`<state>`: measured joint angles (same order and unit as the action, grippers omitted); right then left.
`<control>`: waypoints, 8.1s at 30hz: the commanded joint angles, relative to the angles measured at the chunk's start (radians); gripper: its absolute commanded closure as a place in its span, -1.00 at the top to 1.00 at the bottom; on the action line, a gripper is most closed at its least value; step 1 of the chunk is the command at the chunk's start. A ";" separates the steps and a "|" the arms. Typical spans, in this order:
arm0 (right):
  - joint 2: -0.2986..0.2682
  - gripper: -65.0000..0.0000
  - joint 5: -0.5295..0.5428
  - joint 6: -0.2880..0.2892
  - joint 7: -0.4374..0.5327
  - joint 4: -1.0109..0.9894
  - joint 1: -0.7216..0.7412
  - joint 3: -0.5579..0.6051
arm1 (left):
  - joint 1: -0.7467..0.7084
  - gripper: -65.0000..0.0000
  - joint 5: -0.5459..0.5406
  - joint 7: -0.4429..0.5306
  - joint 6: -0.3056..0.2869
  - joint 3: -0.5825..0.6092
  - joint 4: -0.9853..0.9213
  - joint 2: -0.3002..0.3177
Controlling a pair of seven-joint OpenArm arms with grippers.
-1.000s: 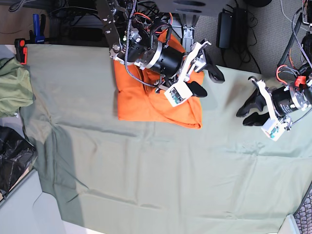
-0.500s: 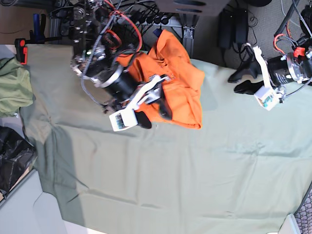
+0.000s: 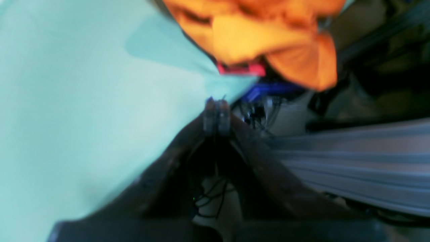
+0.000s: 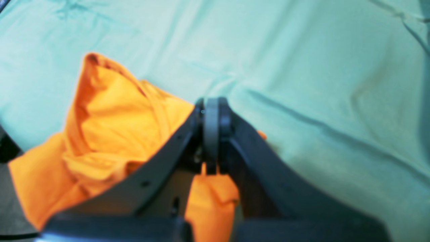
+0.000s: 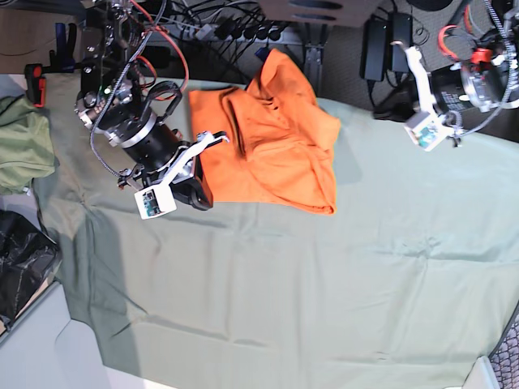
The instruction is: Fold the T-shirt properly
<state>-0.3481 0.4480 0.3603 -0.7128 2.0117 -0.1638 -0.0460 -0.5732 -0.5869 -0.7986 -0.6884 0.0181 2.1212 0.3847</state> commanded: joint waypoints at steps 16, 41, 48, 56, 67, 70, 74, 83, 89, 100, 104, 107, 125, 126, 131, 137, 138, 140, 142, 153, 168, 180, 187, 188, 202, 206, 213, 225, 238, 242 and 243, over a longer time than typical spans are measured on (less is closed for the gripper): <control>-0.006 -1.00 0.214 0.101 -0.028 -0.058 -0.009 0.026 | 0.168 -1.00 0.386 0.201 0.000 0.402 -0.204 -0.129; 0.015 -1.00 0.293 0.141 -0.055 0.082 -0.131 0.381 | 0.274 -1.00 0.353 0.227 0.023 0.334 -0.263 -0.153; 0.096 -1.00 0.261 0.141 -0.039 0.162 -0.126 0.300 | 0.293 -1.00 0.284 0.226 0.023 0.294 -0.263 -0.169; 0.136 -1.00 0.134 0.140 0.003 0.161 -0.052 0.020 | 0.294 -1.00 0.246 0.223 0.023 0.294 -0.262 -0.236; 0.010 -1.00 0.090 0.140 0.061 -0.008 0.043 -0.137 | 0.310 -1.00 0.221 0.215 0.023 0.294 -0.262 -0.322; -0.015 -1.00 0.090 0.140 0.061 -0.080 0.092 -0.137 | 0.310 -1.00 0.224 0.214 0.023 0.294 -0.262 -0.343; -0.023 -1.00 0.094 0.140 0.063 -0.167 0.148 -0.137 | 0.310 -1.00 0.224 0.196 0.023 0.294 -0.262 -0.391; -0.026 -1.00 0.113 0.140 0.063 -0.285 0.211 -0.135 | 0.356 -1.00 0.248 0.163 0.052 0.295 -0.262 -0.437; -0.034 -1.00 0.140 0.140 0.062 -0.308 0.227 -0.135 | 0.338 -1.00 0.255 0.139 0.053 0.294 -0.261 -0.409; -0.034 -1.00 0.143 0.140 0.053 -0.314 0.238 -0.135 | 0.279 -1.00 0.239 0.121 0.053 0.294 -0.182 -0.274; -0.034 -1.00 0.238 0.141 -0.008 -0.315 0.237 -0.132 | 0.254 -1.00 0.240 0.117 0.053 0.294 -0.145 -0.243; -0.034 0.00 0.281 0.141 -0.045 -0.315 0.232 -0.107 | 0.252 -1.00 0.240 0.105 0.053 0.283 -0.136 -0.229; -0.034 -0.80 0.357 0.142 -0.111 -0.261 0.174 0.097 | 0.251 -1.00 0.156 0.079 0.052 0.086 -0.135 -0.168; -0.034 -0.80 0.356 0.142 -0.113 -0.246 0.171 0.097 | 0.251 -1.00 0.156 0.079 0.052 0.081 -0.135 -0.167; -0.034 -1.00 0.369 0.142 -0.119 -0.166 0.121 0.098 | 0.251 -1.00 0.157 0.075 0.048 0.079 -0.135 -0.167; -0.034 -1.00 0.371 0.142 -0.117 -0.129 0.042 0.101 | 0.251 -1.00 0.157 0.075 0.048 0.079 -0.135 -0.143; -0.034 -1.00 0.372 0.141 -0.117 -0.124 0.030 0.101 | 0.251 -1.00 0.157 0.076 0.049 0.079 -0.135 -0.137; -0.034 -1.00 0.371 0.141 -0.108 -0.113 0.006 0.101 | 0.251 -1.00 0.157 0.076 0.048 0.079 -0.135 -0.132; -0.033 -1.00 0.371 0.141 -0.103 -0.105 0.000 0.101 | 0.252 -1.00 0.157 0.076 0.049 0.079 -0.135 -0.132; -0.031 0.18 0.148 0.140 0.001 -0.019 0.022 0.101 | 0.238 -1.00 0.158 0.076 0.048 0.079 -0.135 -0.132; -0.031 -1.00 0.172 0.141 0.006 -0.151 0.055 0.134 | 0.238 -1.00 0.158 0.076 0.049 0.079 -0.135 -0.132; -0.031 -1.00 0.339 0.171 -0.054 -0.008 -0.032 0.134 | 0.238 -1.00 0.155 0.076 0.049 -0.032 -0.135 -0.132; -0.031 -1.00 0.220 0.168 0.008 0.022 -0.045 0.133 | 0.235 -1.00 0.097 0.069 0.048 -0.095 -0.135 -0.114; -0.031 -1.00 0.176 0.167 0.035 0.022 -0.040 0.133 | 0.235 -1.00 0.097 0.068 0.048 -0.094 -0.135 -0.109; -0.031 0.14 0.013 0.164 0.088 -0.122 0.124 0.134 | 0.185 -0.61 0.089 0.068 0.048 -0.095 -0.135 -0.101; -0.031 0.14 0.047 0.166 0.083 -0.170 0.143 0.134 | 0.185 -0.61 0.089 0.069 0.048 -0.095 -0.135 -0.101; -0.031 0.13 0.055 0.167 0.035 -0.170 0.138 0.231 | 0.185 -0.61 0.089 0.069 0.049 -0.095 -0.135 -0.101; -0.031 -1.00 0.058 0.165 0.027 -0.166 0.138 0.311 | 0.185 -0.61 0.089 0.068 0.049 -0.098 -0.135 -0.101; -0.031 -1.00 0.162 0.167 0.008 0.011 0.008 0.319 | 0.185 -0.61 -0.018 0.045 0.047 -0.288 -0.135 -0.101; -0.031 -1.00 0.169 0.167 0.008 0.035 -0.023 0.328 | 0.185 -0.61 -0.031 0.037 0.026 -0.299 -0.135 -0.101; -0.031 -1.00 0.179 0.167 0.008 0.035 -0.029 0.335 | 0.184 -0.61 -0.031 0.037 0.026 -0.299 -0.135 -0.102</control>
<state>-0.3737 0.6064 0.4030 -0.7265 2.0270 -0.1967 0.2916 -0.3908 -0.5991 -0.7784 -0.6445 -0.2760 1.9656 0.2764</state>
